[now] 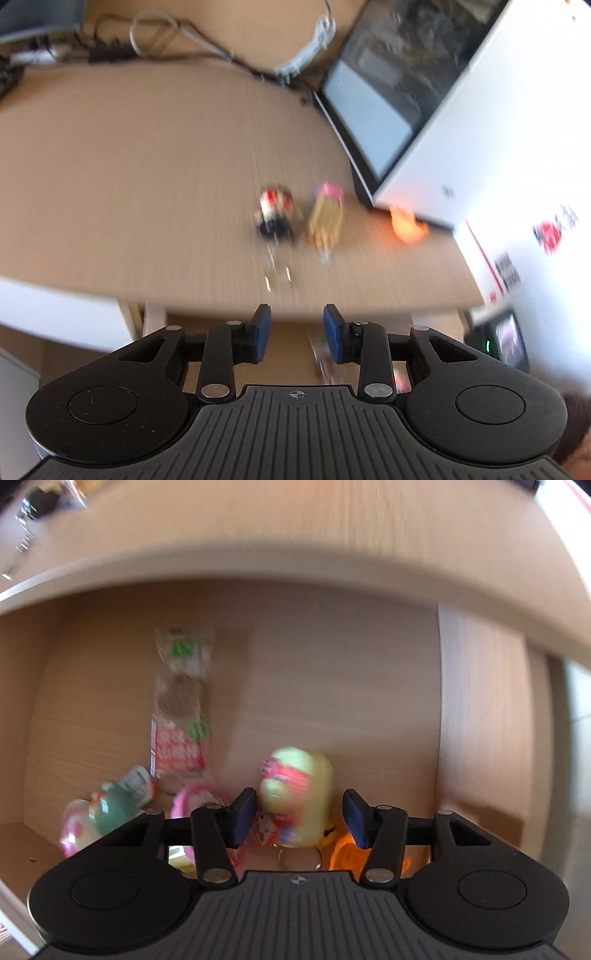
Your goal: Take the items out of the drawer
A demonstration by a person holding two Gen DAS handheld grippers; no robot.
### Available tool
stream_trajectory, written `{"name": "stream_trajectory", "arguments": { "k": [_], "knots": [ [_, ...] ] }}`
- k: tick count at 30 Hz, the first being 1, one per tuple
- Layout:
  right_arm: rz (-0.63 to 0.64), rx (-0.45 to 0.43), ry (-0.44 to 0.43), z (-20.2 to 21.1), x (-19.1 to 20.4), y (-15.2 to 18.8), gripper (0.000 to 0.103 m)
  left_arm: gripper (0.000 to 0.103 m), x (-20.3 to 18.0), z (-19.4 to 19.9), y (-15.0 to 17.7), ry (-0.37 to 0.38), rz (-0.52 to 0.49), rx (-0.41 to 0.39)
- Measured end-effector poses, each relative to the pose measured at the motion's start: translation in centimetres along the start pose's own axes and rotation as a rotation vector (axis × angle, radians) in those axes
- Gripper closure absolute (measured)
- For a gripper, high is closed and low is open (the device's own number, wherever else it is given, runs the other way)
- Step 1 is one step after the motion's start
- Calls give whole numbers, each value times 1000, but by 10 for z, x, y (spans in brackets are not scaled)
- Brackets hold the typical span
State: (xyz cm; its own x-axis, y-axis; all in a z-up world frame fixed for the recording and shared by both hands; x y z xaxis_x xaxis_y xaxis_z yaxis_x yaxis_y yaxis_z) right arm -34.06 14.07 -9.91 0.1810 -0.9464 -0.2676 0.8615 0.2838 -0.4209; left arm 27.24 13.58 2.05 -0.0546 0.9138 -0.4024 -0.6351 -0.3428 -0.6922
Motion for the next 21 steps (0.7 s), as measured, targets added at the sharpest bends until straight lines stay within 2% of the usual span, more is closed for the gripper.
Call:
{"name": "stream_trajectory", "arguments": {
  "k": [1,3,6,9,11,15,18,21],
  "knots": [
    [-5,-4,-3,-1,1,2,72,69,0,-1,7,-1,3,18],
    [8,-24,-14,6,5,3,77,69,3,-2,19,-3,20,49],
    [32,-86,-32,35,13,3,77,69,8,-3,30,-2,41,75],
    [-39,-189,-92,90,15,-7,77,69,13,-6,35,-2,45,96],
    [-47,-319,-141,142,20,-23,77,69,14,-11,38,-2,42,112],
    [-18,-585,-145,226,24,-69,77,69,11,-16,41,22,38,139],
    [-14,-686,-150,243,22,-100,77,69,8,-20,45,42,22,170],
    [-21,-680,-161,217,25,-126,77,69,6,-23,50,59,10,208]
  ]
}}
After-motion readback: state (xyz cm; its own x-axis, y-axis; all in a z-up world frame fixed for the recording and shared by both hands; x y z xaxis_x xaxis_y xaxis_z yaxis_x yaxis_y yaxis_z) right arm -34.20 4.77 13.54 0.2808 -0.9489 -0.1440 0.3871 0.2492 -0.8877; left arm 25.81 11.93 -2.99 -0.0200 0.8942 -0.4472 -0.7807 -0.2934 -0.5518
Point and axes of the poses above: each gripper's, at about its wrist camera, not at the fingertips, and z roughly against the way its jaws point, x to its left, y to its underside, the point moved 4 cm from there along -z, roughly the way its jaws point, and after that the axes turned 10 degrees about -x, right-handed, at the moved point
